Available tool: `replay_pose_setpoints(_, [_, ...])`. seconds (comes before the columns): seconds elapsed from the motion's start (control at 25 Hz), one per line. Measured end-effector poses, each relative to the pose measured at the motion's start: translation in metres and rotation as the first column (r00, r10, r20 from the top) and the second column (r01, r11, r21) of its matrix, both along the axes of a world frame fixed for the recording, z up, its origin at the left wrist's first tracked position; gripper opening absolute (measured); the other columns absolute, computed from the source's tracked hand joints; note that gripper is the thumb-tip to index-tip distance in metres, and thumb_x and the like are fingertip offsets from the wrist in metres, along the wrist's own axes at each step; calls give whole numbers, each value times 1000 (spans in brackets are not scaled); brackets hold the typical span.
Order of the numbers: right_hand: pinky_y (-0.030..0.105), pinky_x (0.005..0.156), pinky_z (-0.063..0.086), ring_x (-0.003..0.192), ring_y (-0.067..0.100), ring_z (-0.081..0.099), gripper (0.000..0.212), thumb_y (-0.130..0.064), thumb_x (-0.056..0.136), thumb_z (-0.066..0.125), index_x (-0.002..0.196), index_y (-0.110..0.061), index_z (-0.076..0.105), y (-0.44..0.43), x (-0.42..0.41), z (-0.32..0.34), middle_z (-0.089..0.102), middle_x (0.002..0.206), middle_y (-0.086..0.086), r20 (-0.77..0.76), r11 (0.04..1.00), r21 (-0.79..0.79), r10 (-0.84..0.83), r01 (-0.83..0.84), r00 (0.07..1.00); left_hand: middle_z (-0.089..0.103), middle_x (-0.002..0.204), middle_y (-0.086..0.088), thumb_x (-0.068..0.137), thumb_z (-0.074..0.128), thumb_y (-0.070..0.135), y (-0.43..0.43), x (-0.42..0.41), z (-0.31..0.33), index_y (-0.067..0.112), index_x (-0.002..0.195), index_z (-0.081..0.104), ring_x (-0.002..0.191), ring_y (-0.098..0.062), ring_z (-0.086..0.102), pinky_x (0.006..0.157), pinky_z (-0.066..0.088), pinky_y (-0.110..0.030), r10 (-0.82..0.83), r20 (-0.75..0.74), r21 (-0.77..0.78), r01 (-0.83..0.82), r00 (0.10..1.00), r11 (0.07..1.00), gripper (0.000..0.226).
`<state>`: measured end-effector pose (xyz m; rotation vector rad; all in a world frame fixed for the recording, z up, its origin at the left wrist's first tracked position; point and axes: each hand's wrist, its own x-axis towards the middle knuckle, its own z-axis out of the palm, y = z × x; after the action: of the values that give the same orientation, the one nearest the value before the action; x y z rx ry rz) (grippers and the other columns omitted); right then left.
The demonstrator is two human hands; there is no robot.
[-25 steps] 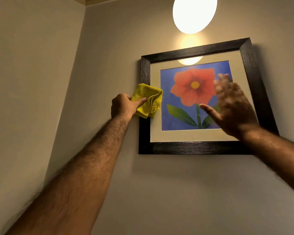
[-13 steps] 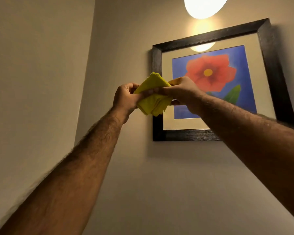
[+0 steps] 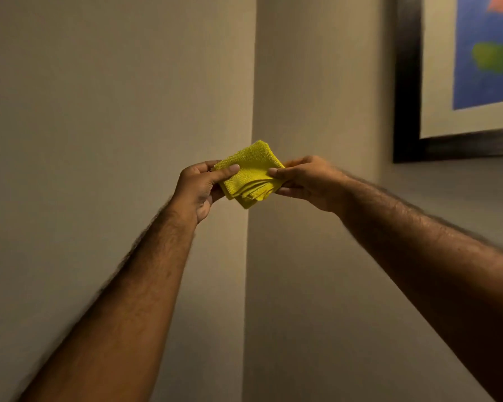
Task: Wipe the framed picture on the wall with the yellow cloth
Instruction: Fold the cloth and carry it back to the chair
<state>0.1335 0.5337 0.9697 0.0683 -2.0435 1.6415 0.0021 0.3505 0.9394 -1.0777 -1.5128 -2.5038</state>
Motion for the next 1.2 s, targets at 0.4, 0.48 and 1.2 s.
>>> replay_pose_setpoints(0.4, [26, 73, 63, 85, 18, 79, 39, -11, 80, 84, 113, 7, 73, -120, -159, -243, 77, 116, 19, 340, 939, -213, 331, -271, 880, 78, 89, -7, 81, 81, 4, -168, -70, -234, 8, 100, 73, 71, -18, 78, 59, 63, -29, 368, 333, -258, -292, 868, 921, 21])
replay_pose_setpoints(0.48, [26, 75, 64, 86, 18, 78, 44, -13, 76, 88, 112, 7, 72, -143, -178, -299, 79, 113, 17, 423, 932, -219, 357, -288, 833, 79, 85, -5, 80, 81, 3, -197, -73, -290, 9, 98, 73, 71, -18, 78, 58, 62, -29, 415, 403, -300, -311, 816, 902, 20])
replay_pose_setpoints(1.2, [20, 65, 62, 83, 22, 70, 36, 1, 86, 76, 121, 7, 67, -287, -211, -884, 70, 111, 20, 900, 926, -346, 372, -149, 227, 73, 101, -6, 91, 70, 1, -322, -38, -852, -2, 127, 63, 96, -22, 71, 68, 65, -25, 629, 754, -630, -64, 189, 774, 36])
